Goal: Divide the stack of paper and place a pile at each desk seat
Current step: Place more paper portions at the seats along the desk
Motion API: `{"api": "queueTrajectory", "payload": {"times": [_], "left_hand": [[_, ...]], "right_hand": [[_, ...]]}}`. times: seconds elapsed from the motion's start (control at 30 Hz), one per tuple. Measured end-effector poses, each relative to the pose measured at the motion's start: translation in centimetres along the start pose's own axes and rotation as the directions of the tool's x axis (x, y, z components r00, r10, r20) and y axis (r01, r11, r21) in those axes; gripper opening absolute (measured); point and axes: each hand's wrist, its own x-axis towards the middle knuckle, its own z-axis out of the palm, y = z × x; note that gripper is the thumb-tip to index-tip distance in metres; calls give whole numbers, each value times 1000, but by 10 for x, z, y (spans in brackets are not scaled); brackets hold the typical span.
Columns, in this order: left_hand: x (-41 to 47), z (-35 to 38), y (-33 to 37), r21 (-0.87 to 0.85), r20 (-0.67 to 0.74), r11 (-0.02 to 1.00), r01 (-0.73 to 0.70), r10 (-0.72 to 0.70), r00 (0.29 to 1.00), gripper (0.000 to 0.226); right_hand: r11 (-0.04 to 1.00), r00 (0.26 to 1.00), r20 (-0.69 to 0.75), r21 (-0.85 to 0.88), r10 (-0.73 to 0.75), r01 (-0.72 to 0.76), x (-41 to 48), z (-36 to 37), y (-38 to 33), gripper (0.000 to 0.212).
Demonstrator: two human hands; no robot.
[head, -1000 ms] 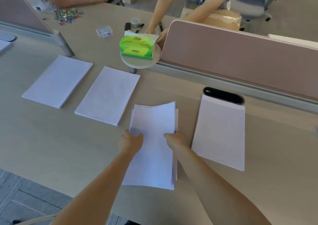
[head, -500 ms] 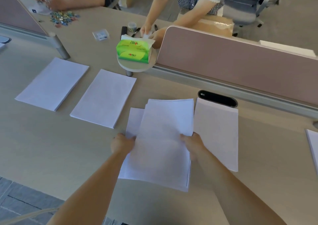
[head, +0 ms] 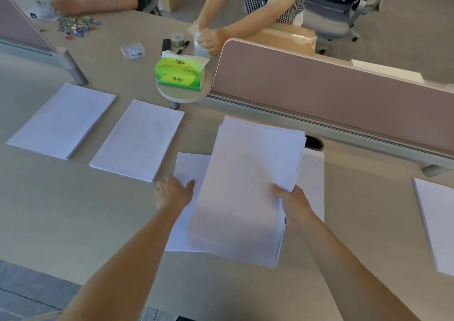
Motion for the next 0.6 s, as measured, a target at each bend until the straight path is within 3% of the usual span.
{"api": "queueTrajectory", "payload": {"times": [0.07, 0.1, 0.17, 0.23, 0.33, 0.5, 0.6], "left_hand": [[-15, -19, 27, -355, 91, 932, -76, 115, 989, 75], [-26, -29, 43, -585, 193, 810, -31, 177, 965, 75], [-54, -48, 78, -827, 395, 548, 125, 409, 823, 69], [-87, -58, 111, -890, 386, 441, 117, 590, 709, 52], [-129, -46, 154, -913, 187, 388, -124, 669, 720, 11], [-200, 5, 208, -895, -57, 285, -343, 688, 723, 9], [-254, 43, 237, -886, -95, 261, -384, 707, 700, 9]], "right_hand": [[999, 999, 9, -4, -51, 51, -10, -6, -13, 13], [997, 997, 14, -10, -82, 82, -15, -12, -20, 11], [987, 988, 12, -26, -157, 157, -28, -27, -33, 10], [966, 968, -13, -64, -252, 250, -41, -48, -43, 11], [933, 930, -70, -52, -360, 357, -62, -91, -57, 11], [867, 860, -128, 7, -493, 498, -85, -187, -70, 8], [807, 801, -194, 65, -567, 587, -93, -253, -71, 13]]}}
